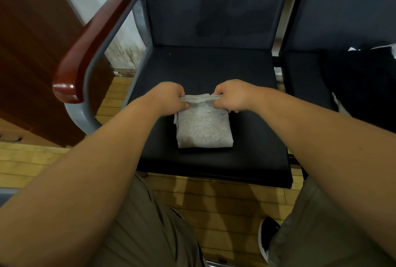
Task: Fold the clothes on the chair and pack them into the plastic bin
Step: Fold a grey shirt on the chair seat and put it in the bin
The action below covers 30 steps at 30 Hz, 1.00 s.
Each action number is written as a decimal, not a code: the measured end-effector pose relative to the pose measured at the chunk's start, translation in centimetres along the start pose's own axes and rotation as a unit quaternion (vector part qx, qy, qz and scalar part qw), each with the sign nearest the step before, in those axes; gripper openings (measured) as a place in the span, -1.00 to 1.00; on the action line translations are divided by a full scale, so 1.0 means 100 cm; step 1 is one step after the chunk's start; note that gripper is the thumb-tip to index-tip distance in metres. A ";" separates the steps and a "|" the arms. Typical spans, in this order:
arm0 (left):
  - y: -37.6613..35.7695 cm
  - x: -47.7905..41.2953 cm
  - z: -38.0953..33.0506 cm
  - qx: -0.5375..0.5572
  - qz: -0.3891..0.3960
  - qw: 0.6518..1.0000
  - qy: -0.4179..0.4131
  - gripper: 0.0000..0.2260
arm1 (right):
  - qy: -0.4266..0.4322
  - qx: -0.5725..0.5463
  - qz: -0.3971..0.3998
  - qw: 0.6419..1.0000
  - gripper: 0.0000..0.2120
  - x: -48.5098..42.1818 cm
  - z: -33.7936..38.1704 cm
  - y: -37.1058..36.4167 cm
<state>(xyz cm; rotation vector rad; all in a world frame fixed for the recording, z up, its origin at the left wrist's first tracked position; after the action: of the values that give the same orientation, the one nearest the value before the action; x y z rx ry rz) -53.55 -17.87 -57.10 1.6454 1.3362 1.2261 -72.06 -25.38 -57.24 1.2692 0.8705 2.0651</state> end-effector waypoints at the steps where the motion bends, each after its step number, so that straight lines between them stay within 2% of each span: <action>1: -0.002 -0.001 0.001 -0.006 0.001 1.000 0.002 -0.75 | 0.003 0.012 -0.005 1.000 -0.85 -0.002 -0.001 -0.001; 6: -0.010 -0.007 0.000 -0.013 -0.017 1.000 0.012 -0.55 | 0.020 0.014 -0.023 0.999 -0.75 -0.008 -0.005 -0.002; 9: -0.013 -0.009 0.001 -0.011 -0.005 1.000 0.012 -0.40 | 0.029 0.030 -0.031 0.999 -0.52 -0.010 -0.005 -0.002; 11: -0.014 -0.010 0.003 -0.016 0.002 1.000 0.011 -0.39 | 0.024 0.071 -0.042 0.996 -0.40 -0.013 -0.007 -0.003; 16: -0.011 -0.008 0.001 0.028 0.009 0.999 0.025 -0.57 | 0.004 0.045 -0.040 0.998 -0.58 -0.015 -0.009 -0.004; 20: -0.001 -0.002 -0.008 0.079 -0.008 0.996 0.035 -0.71 | 0.031 0.047 -0.049 0.997 -0.65 -0.006 0.000 0.001; 24: 0.012 0.011 -0.016 0.120 -0.033 0.992 0.027 -0.71 | 0.033 0.006 -0.056 0.998 -0.64 0.006 0.003 0.012; 28: 0.030 0.035 -0.026 0.156 -0.092 0.983 0.010 -0.61 | 0.061 -0.045 -0.063 0.995 -0.53 0.030 0.006 0.026; 30: 0.039 0.049 -0.032 0.178 -0.112 0.978 0.004 -0.58 | 0.084 -0.071 -0.061 0.992 -0.58 0.046 0.007 0.031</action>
<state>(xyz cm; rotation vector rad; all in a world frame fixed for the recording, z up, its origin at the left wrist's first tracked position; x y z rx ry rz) -55.16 -14.25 -51.25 1.6676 1.7732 0.8990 -73.65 -23.78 -52.06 0.9559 0.8360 2.1168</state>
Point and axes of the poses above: each hand's wrist, its own x-axis away from the middle knuckle, its own y-axis out of the back of the hand, z = x × y, the point moved 6 cm from there along -x, towards the middle knuckle, and after that the axes turned 14 degrees about -y, right-handed, at the moved point
